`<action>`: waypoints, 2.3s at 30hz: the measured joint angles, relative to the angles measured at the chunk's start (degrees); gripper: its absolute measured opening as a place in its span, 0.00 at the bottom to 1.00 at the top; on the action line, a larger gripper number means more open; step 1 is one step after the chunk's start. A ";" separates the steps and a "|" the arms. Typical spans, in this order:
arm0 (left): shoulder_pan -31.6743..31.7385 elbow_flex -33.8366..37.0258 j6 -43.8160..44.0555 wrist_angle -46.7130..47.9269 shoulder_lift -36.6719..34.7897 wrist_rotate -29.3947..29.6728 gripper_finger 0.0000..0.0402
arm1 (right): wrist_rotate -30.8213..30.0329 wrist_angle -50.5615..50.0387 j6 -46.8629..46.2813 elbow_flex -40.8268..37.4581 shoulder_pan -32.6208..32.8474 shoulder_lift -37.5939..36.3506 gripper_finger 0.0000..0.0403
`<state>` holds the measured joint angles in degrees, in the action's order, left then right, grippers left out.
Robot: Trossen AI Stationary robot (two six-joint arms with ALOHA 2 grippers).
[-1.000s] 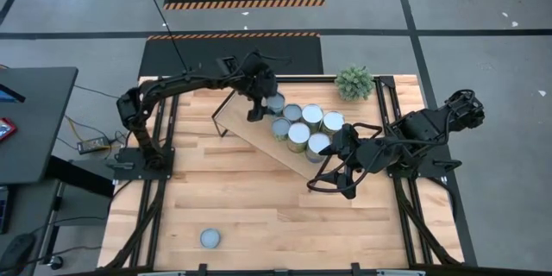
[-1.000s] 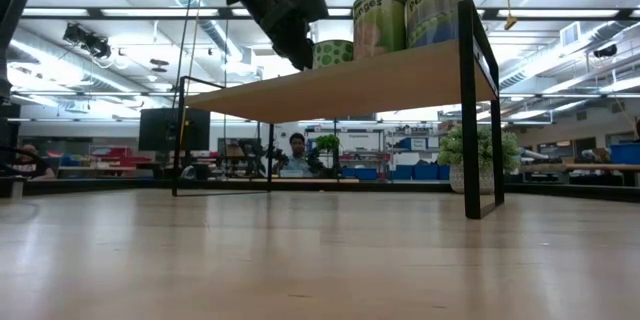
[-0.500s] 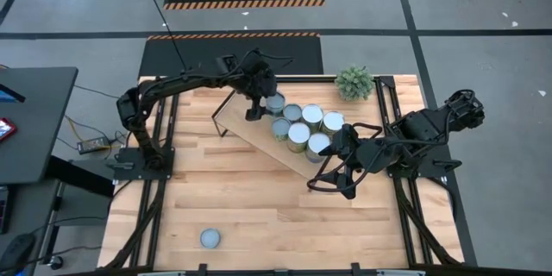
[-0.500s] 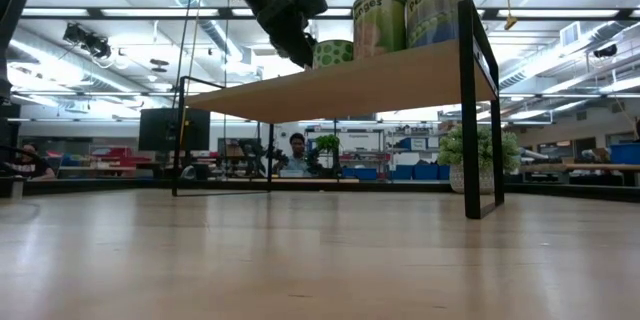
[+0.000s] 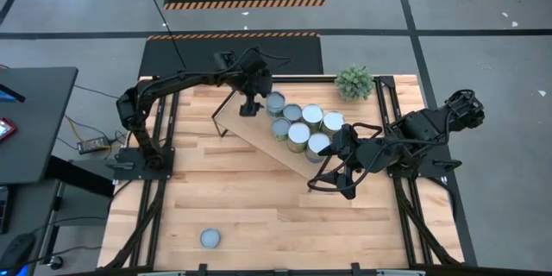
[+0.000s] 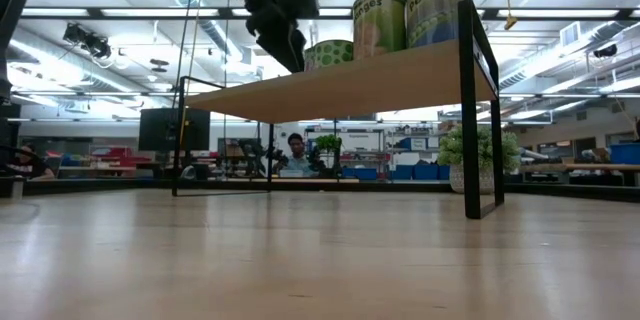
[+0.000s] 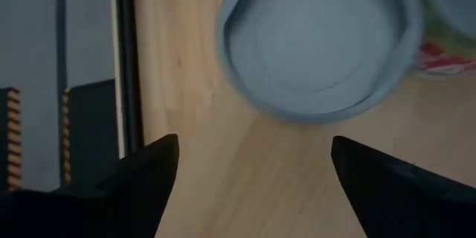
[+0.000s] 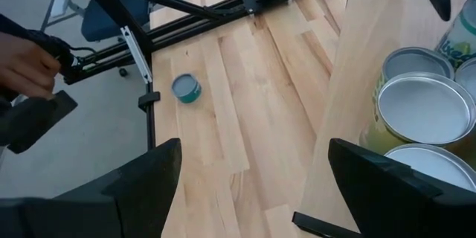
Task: Pick and place cans onto a shelf
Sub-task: Put the canned tuna on the shelf
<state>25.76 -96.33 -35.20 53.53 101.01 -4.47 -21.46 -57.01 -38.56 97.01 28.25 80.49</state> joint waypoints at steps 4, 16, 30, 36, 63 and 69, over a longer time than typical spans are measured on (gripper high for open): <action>-0.29 0.00 1.26 0.15 0.00 2.56 0.89 | -0.04 0.05 0.37 0.00 0.00 0.00 0.86; -3.84 -0.11 12.33 12.70 -5.75 7.29 0.89 | -0.17 1.05 1.02 0.00 0.00 0.02 0.86; -28.30 10.93 40.77 22.14 -22.23 5.05 0.89 | -3.58 1.30 0.59 0.02 1.31 0.02 0.86; -46.66 19.84 62.78 16.48 -29.44 6.42 0.89 | -5.38 1.73 0.58 0.02 1.70 0.02 0.86; -90.40 28.63 111.21 2.05 -6.48 22.68 0.89 | -8.96 5.05 -0.70 0.02 1.64 0.07 0.86; -90.91 30.98 109.32 -7.68 -2.75 23.34 0.89 | -8.61 5.12 -1.37 0.02 1.64 0.07 0.86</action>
<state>-65.15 -65.35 74.12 45.84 98.26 18.87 -30.07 -51.89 -39.93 97.03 29.89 80.55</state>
